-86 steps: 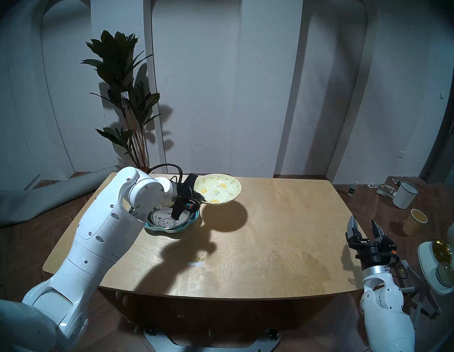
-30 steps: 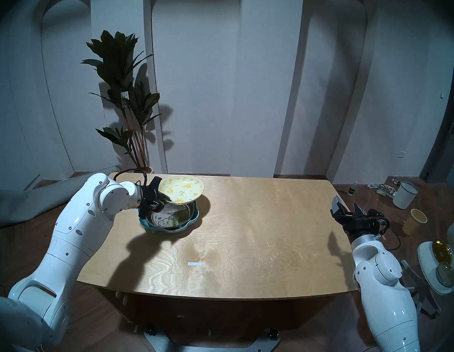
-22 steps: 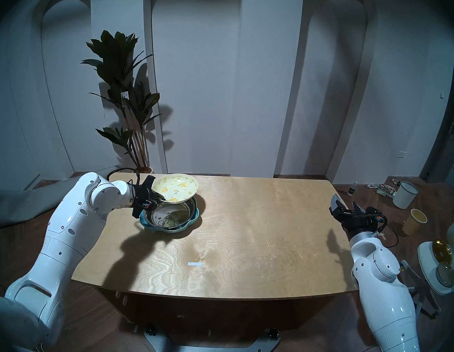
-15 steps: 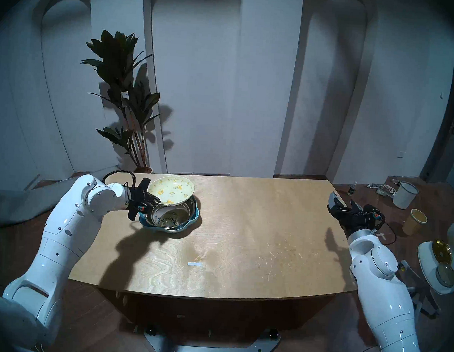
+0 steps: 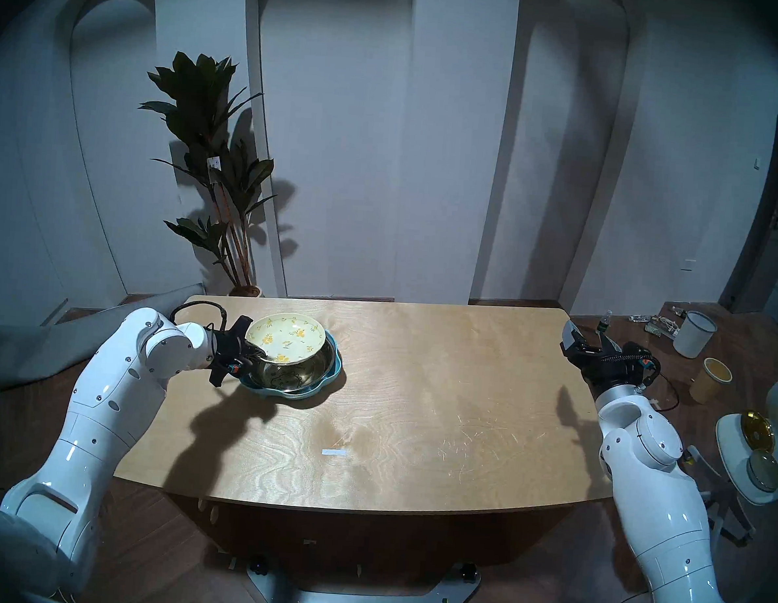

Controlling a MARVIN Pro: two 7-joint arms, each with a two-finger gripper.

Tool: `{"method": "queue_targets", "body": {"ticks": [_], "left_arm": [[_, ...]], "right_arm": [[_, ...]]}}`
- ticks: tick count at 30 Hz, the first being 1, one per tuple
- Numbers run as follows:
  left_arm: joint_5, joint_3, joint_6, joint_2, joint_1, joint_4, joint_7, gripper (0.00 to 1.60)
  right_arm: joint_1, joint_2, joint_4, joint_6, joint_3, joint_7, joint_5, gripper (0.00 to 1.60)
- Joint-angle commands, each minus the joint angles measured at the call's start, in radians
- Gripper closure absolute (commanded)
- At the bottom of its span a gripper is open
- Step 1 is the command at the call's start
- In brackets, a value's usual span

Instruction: Stack the plates into one stack

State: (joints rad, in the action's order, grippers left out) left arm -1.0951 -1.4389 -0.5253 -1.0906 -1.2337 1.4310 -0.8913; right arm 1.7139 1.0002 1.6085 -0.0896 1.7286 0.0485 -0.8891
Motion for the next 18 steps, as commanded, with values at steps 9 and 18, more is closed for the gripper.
{"method": "queue_targets", "body": {"ticks": [9, 18], "left_arm": [[0.014, -0.024, -0.012, 0.016, -0.021, 0.075, -0.012, 1.60], [-0.012, -0.006, -0.011, 0.001, -0.010, 0.052, 0.007, 1.60]], "right_arm": [[-0.042, -0.003, -0.026, -0.033, 0.001, 0.048, -0.010, 0.00], [-0.030, -0.004, -0.021, -0.045, 0.009, 0.056, -0.009, 0.00]]}}
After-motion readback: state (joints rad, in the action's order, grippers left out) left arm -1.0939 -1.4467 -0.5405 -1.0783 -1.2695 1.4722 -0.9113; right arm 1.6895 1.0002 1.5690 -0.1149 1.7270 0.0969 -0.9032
